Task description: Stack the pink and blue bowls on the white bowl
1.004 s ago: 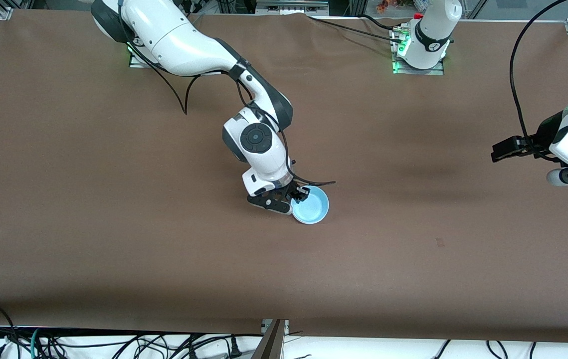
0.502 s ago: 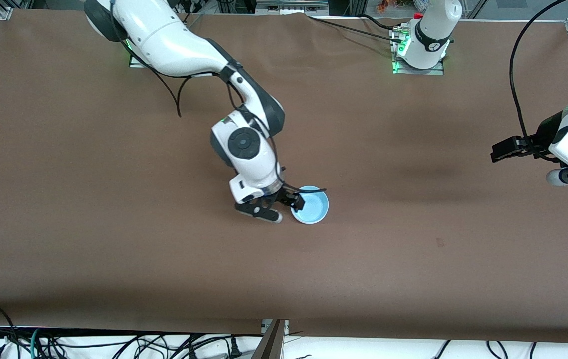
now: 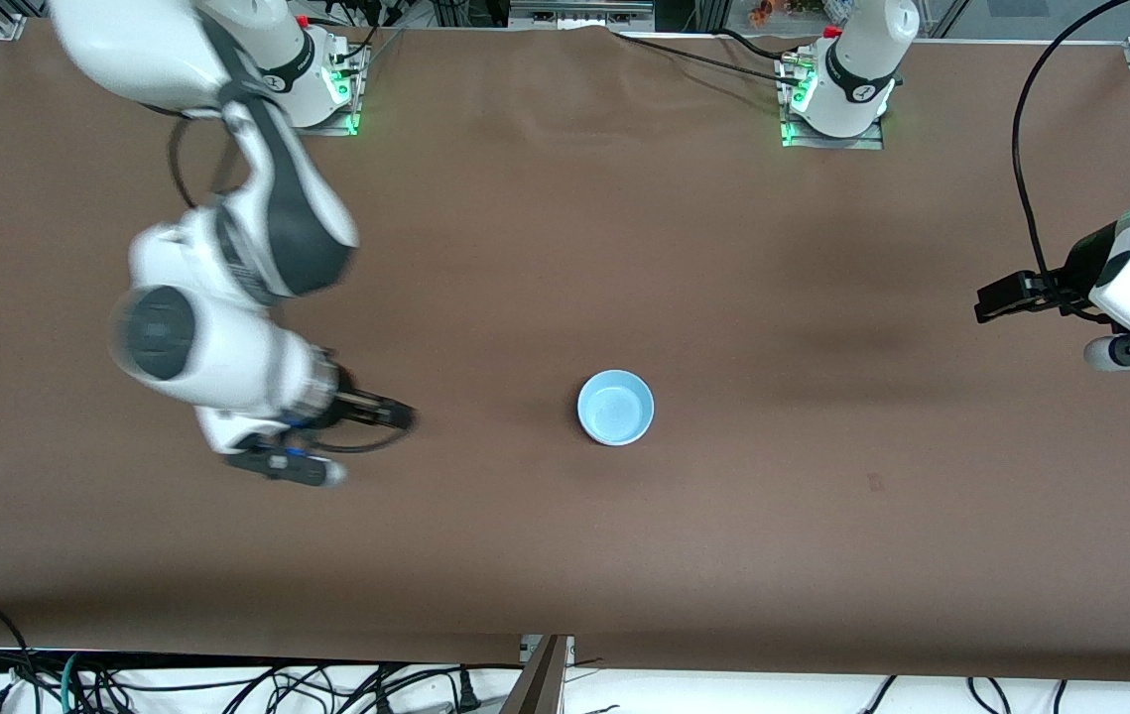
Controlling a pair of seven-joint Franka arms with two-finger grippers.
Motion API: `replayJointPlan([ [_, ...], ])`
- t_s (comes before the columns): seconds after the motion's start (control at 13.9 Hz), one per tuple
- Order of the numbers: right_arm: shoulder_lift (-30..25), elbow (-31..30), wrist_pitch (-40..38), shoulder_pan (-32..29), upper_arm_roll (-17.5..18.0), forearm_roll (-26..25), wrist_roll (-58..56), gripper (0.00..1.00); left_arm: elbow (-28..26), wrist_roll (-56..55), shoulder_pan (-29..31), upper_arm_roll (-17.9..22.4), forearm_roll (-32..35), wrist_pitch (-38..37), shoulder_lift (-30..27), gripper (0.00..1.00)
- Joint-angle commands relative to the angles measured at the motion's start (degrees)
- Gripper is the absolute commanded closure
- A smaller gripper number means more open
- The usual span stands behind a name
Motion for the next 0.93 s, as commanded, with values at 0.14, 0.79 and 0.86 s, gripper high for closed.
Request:
replayJointPlan([
  [0.14, -15.67, -7.14, -12.89, -3.4, -2.16, 0.53, -10.57, 0.0, 1.84, 1.16, -0.24, 0.31, -0.87, -1.04, 0.87, 0.0],
  [0.79, -27.49, -17.19, -13.33, -3.4, -7.36, -1.05, -23.07, 0.0, 1.93, 1.16, -0.33, 0.22, -0.78, -0.96, 0.87, 0.0],
  [0.86, -27.57, -17.19, -13.51, -3.4, -7.36, -1.93, -23.43, 0.0, 1.93, 1.16, -0.33, 0.22, -0.87, -0.96, 0.87, 0.0],
])
